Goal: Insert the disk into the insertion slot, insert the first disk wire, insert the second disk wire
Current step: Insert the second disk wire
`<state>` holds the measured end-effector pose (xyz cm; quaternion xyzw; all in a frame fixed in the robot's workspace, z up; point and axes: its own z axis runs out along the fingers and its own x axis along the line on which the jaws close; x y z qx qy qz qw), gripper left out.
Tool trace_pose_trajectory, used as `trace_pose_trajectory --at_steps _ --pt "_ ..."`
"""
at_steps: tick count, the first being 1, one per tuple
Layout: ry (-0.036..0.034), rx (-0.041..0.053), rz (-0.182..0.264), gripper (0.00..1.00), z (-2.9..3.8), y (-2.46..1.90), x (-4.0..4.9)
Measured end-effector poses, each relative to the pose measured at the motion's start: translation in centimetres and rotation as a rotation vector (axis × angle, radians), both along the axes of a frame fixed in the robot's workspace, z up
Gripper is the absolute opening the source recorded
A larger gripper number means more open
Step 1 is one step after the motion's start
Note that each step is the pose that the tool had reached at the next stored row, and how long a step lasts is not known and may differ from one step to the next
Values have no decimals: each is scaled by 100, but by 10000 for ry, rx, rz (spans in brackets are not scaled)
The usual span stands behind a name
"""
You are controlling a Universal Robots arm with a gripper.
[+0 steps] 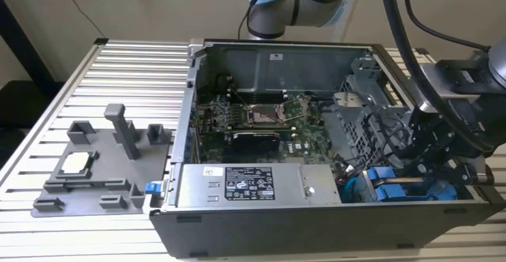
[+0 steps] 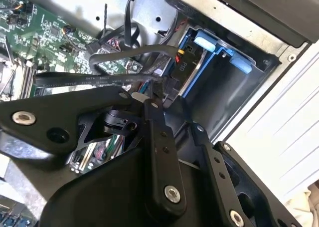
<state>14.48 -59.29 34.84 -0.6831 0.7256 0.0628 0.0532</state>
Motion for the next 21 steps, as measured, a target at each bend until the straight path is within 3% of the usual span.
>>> trace_pose_trajectory --at_steps 3,7,9,10,11,14,15,18,21 --pt "7 -34 -8 31 55 0 0" --pt "9 -40 -21 31 186 0 0" --pt "9 -50 -31 22 243 0 0" --pt "9 -82 -36 22 251 1 0" --pt "8 -200 -38 11 251 1 0" --pt "8 -741 -39 11 252 4 0" --pt "10 -881 -38 11 254 6 0" --pt "18 -915 -39 11 345 7 0" --pt "20 -914 -38 11 345 6 0"
